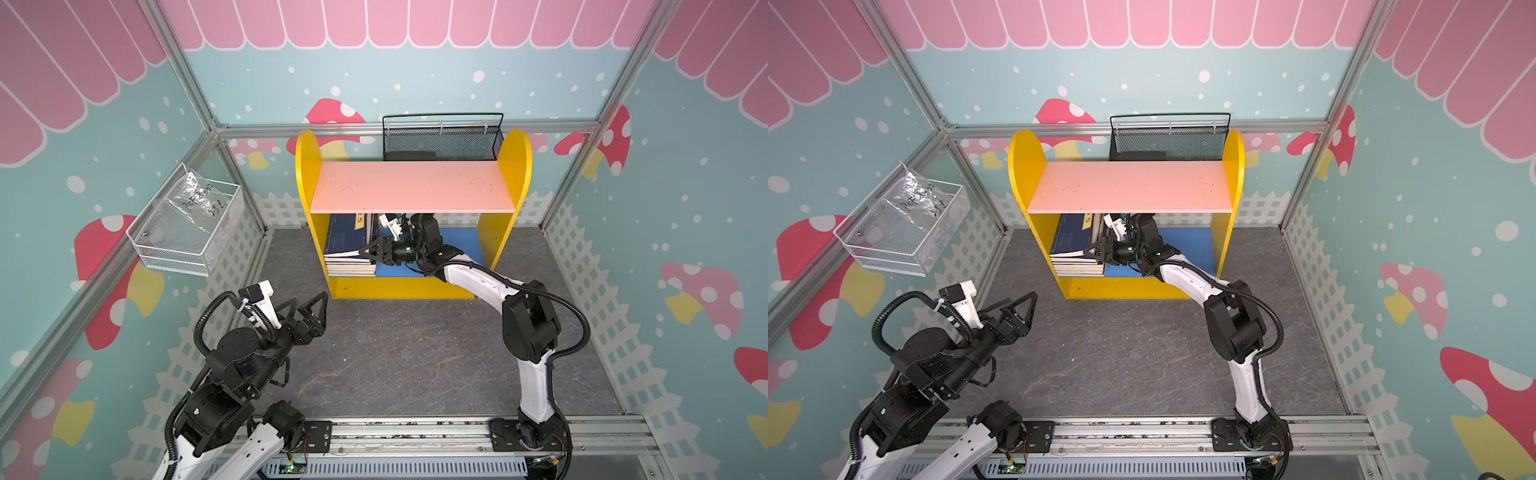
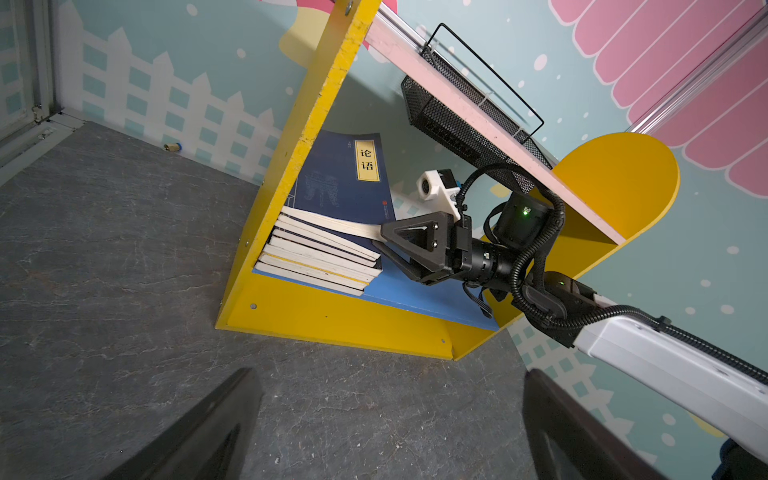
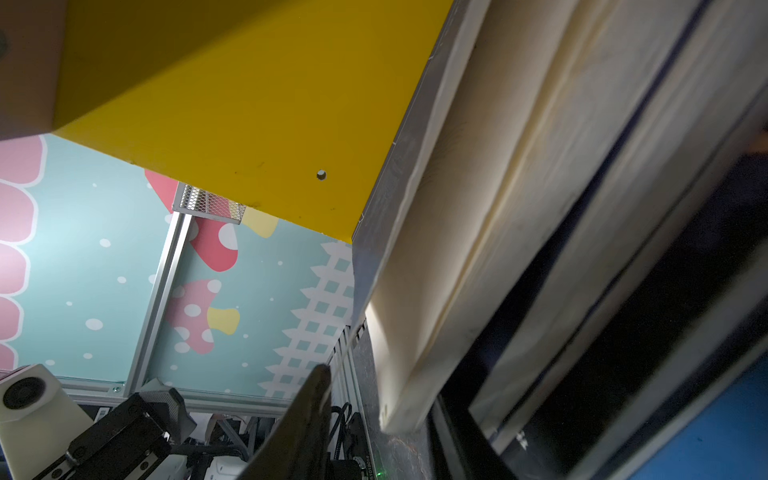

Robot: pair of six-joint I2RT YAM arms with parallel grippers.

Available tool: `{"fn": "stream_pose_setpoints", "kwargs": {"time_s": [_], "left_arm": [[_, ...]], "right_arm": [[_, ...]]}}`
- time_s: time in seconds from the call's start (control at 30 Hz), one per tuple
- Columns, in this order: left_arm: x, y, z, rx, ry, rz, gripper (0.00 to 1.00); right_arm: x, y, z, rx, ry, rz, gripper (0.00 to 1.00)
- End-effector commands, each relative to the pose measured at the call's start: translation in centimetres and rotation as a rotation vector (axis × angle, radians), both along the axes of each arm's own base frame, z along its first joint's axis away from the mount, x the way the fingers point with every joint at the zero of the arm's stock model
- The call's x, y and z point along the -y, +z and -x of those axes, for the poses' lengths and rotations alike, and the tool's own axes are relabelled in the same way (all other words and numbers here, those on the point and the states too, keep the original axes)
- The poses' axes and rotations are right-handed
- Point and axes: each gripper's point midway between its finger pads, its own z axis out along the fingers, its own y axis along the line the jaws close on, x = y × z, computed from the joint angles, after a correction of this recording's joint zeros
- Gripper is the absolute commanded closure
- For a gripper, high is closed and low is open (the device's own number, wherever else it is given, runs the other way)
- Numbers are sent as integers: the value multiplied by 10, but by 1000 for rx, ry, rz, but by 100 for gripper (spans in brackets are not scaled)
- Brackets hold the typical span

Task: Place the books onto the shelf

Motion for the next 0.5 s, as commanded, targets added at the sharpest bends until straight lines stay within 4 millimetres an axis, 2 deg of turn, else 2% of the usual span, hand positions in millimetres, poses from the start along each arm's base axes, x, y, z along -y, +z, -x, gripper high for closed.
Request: {"fn": "stream_pose_setpoints", "kwargs": {"time_s": [0.0,0.03,0.07,0.1,0.47], "left_arm": [[-3,-1,-3,7,24,-15,0],[-3,-2,-4,3,26,-19,1],[-3,-2,-5,4,28,-21,1],[-3,-2,-5,1,29,-25,1],[-3,-12,-12,-34,46,-61,1]], "right_arm": [[15,49,7,153,-61,-18,59],[16,43,7,148,-69,-7,59],[21,55,11,171,-78,-16,58],[24,57,12,177,-85,-15,57],[45,50,18,201,-123,18,52]]}}
